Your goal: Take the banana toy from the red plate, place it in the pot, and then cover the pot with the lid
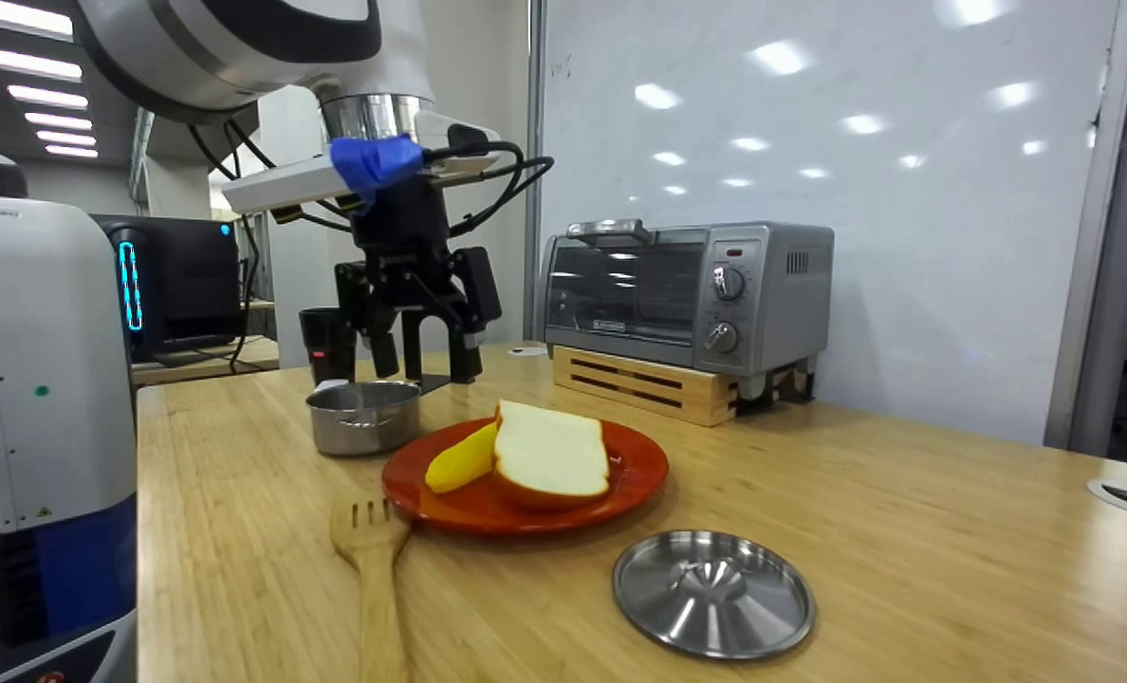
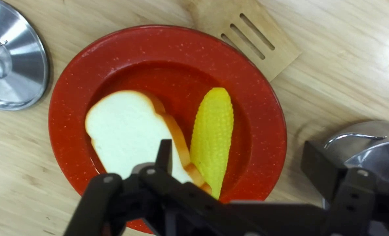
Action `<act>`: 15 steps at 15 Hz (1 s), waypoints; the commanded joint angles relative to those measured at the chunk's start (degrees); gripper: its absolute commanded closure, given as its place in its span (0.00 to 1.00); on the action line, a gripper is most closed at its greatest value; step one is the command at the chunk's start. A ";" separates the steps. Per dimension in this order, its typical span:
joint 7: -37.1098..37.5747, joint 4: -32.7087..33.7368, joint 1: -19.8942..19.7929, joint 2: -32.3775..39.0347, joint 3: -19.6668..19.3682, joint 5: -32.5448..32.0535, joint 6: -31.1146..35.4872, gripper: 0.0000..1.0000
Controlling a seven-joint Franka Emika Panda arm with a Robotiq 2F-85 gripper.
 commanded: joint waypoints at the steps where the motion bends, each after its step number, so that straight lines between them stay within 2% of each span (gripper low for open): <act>1: -0.15 0.07 -0.64 -0.02 0.71 0.25 -0.10 0.00; 8: -3.57 -0.02 -0.28 1.22 -0.72 5.02 0.33 0.00; 15: -7.24 0.11 -0.49 4.22 -1.83 6.38 2.89 0.00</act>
